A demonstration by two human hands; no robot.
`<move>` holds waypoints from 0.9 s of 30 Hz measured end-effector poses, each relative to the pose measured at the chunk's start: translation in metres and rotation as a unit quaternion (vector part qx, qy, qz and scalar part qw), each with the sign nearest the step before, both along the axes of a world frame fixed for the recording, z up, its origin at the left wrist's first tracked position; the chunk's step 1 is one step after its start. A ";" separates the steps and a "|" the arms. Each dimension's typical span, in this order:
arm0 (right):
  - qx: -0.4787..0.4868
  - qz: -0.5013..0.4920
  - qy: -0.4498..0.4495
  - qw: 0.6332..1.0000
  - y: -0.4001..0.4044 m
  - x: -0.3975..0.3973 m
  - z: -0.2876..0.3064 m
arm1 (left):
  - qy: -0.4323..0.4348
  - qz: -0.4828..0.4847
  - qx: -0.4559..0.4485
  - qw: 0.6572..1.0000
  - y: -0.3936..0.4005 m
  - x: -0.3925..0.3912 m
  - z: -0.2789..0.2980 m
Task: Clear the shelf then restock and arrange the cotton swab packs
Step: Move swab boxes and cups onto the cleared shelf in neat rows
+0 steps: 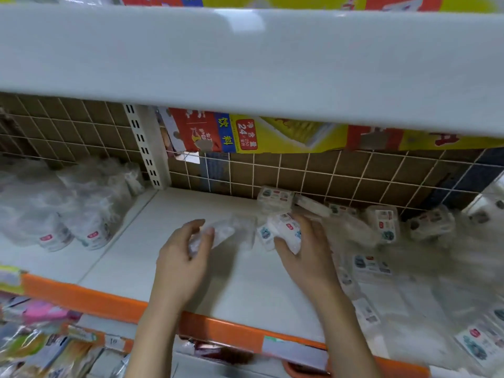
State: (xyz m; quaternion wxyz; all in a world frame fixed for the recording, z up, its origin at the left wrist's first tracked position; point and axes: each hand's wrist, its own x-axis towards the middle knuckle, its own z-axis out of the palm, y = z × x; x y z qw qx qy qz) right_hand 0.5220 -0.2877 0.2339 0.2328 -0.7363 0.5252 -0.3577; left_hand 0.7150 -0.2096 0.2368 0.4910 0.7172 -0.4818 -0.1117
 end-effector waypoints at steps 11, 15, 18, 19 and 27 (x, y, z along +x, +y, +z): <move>-0.039 -0.051 0.025 0.998 0.025 0.117 -0.015 | -0.050 -0.094 -0.009 0.994 -0.011 0.122 0.005; -0.066 -0.059 0.020 0.996 0.035 0.137 -0.020 | -0.013 -0.090 -0.024 0.996 -0.007 0.137 0.009; -0.063 -0.065 0.024 0.996 0.041 0.144 -0.023 | 0.007 -0.087 -0.030 0.996 -0.003 0.143 0.010; -0.063 -0.064 0.026 0.996 0.043 0.145 -0.023 | 0.007 -0.088 -0.031 0.996 -0.002 0.145 0.010; -0.076 -0.044 0.037 0.995 0.050 0.142 -0.024 | -0.010 -0.100 -0.008 0.995 0.009 0.147 0.008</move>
